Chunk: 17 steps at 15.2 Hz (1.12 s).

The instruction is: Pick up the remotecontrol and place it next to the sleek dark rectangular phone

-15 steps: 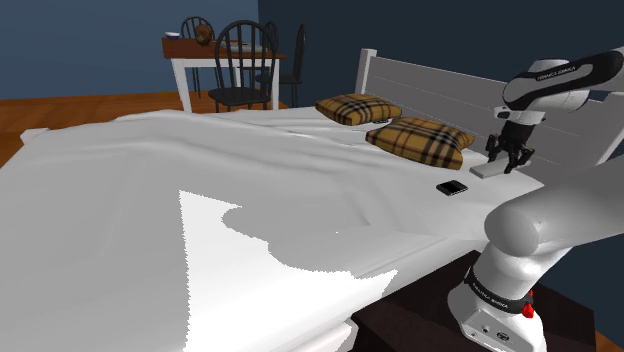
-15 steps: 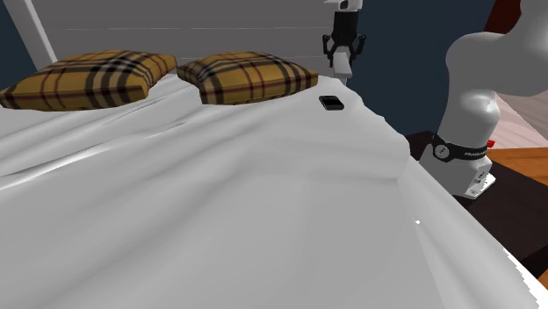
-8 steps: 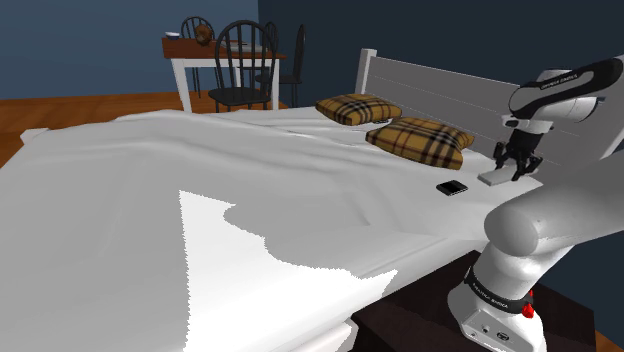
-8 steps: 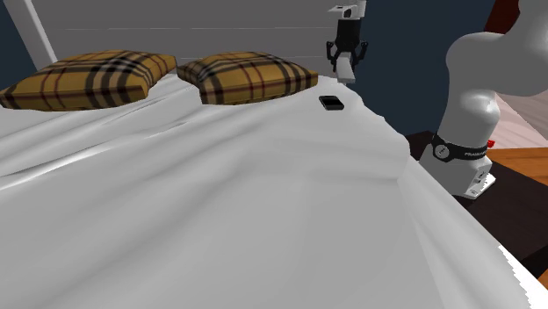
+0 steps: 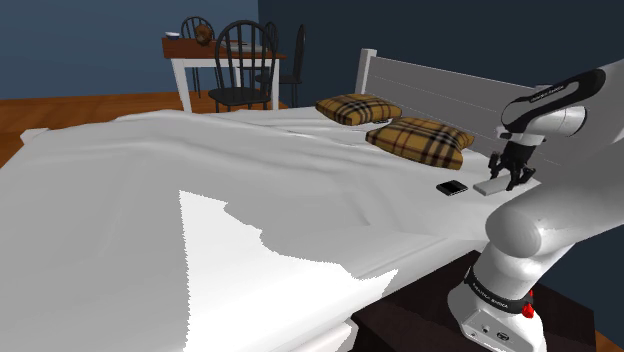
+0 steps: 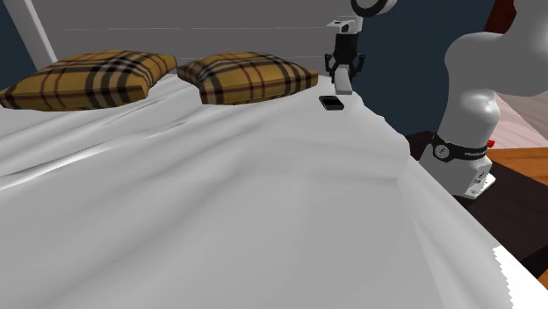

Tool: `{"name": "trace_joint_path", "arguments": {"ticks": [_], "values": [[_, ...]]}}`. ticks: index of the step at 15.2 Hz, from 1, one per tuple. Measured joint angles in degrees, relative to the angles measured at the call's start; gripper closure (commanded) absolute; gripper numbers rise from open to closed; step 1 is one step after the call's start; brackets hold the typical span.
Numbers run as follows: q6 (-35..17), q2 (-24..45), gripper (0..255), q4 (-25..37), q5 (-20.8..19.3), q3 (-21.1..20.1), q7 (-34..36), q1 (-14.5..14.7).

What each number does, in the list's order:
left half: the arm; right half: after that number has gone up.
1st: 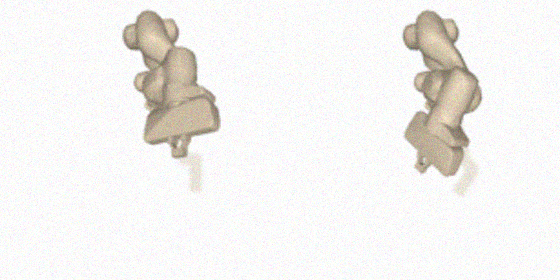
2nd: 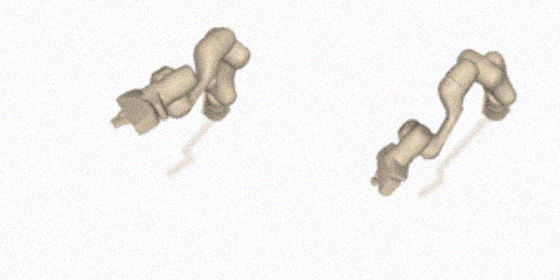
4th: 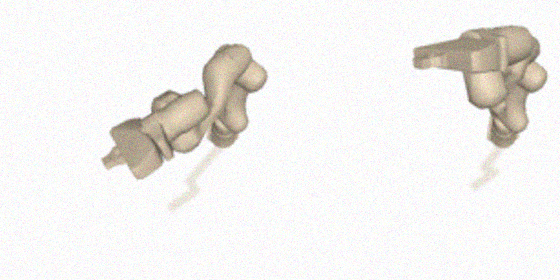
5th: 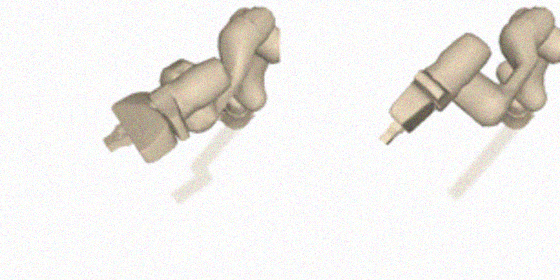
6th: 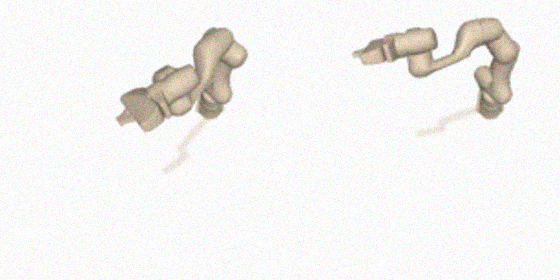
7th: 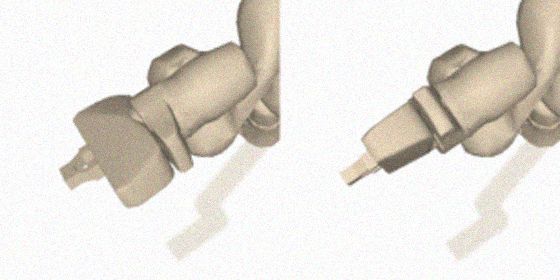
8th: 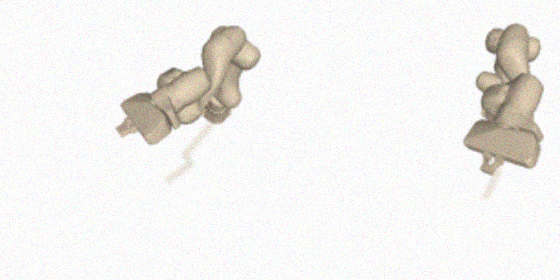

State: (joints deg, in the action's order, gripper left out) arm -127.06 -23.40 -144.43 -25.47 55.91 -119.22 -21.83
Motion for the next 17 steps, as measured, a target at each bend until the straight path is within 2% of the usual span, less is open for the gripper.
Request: {"name": "trace_joint_path", "arguments": {"ticks": [3,8,9,15,17], "values": [[-2.53,1.53,255,-1.07,0.26,1.44,-0.43,0.70],[-3.07,1.94,255,-1.15,0.41,1.77,-0.53,0.95],[-3.08,1.95,0,-1.15,0.42,1.78,-0.53,0.96],[-3.09,1.95,0,-1.17,0.43,1.76,-0.52,0.98],[-0.06,-0.03,0,0.05,0.05,-0.11,0.12,0.08]]}}
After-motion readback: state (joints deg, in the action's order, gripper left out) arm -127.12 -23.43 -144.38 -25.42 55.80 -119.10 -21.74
